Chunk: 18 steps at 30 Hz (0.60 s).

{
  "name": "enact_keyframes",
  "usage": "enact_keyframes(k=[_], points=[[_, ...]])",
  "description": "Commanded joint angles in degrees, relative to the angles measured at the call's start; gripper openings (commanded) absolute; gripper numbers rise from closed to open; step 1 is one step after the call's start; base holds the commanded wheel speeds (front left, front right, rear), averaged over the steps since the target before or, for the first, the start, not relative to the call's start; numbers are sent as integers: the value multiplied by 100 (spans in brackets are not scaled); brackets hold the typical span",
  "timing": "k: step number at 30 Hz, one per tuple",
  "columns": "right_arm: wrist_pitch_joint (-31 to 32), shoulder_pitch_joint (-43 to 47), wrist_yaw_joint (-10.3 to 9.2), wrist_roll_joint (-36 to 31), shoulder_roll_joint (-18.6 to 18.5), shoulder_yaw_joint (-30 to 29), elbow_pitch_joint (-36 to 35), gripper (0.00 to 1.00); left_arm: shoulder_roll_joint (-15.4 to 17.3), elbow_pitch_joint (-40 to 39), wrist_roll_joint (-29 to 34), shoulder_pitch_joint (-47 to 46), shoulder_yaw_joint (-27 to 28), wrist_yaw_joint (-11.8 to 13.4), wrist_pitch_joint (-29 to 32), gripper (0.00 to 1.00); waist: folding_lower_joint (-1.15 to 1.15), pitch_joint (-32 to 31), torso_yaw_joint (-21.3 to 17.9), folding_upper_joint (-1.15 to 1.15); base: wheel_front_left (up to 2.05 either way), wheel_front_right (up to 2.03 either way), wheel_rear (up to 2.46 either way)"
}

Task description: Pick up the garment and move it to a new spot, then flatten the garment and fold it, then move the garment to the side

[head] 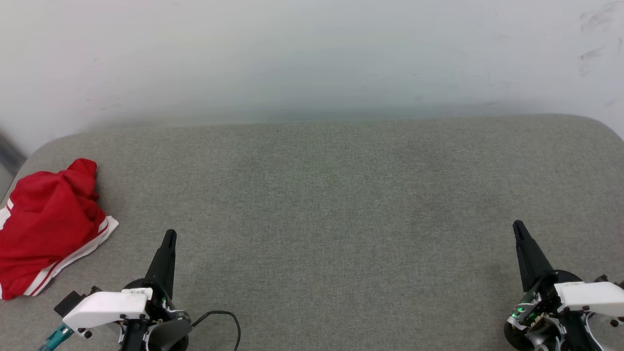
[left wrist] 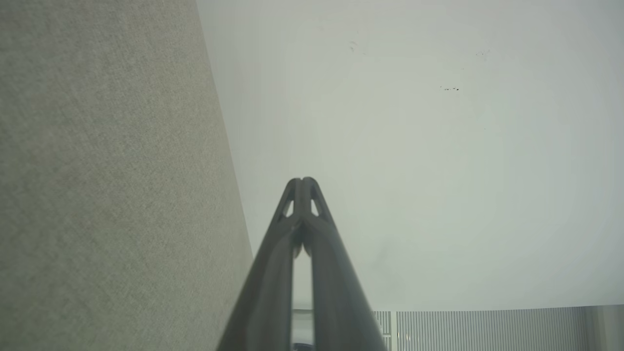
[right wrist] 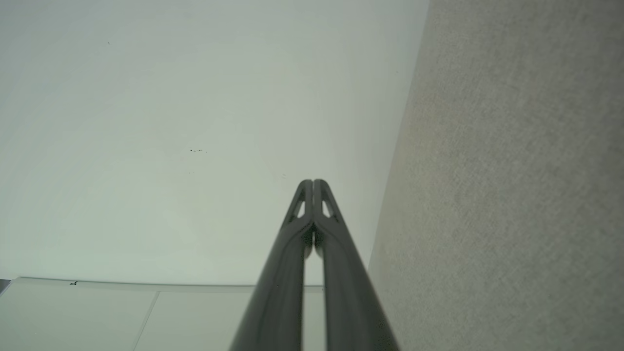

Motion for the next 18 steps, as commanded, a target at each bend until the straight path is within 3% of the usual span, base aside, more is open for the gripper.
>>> enact_keyframes(k=[1,18], points=[[4,-72,0,-26,18,4,3,0,-6,-3,7,-36,12,-12,9,0,0,0,0,0,0,0,0],[4,-72,0,-26,18,4,3,0,-6,-3,7,-36,14,-12,9,0,0,0,0,0,0,0,0]])
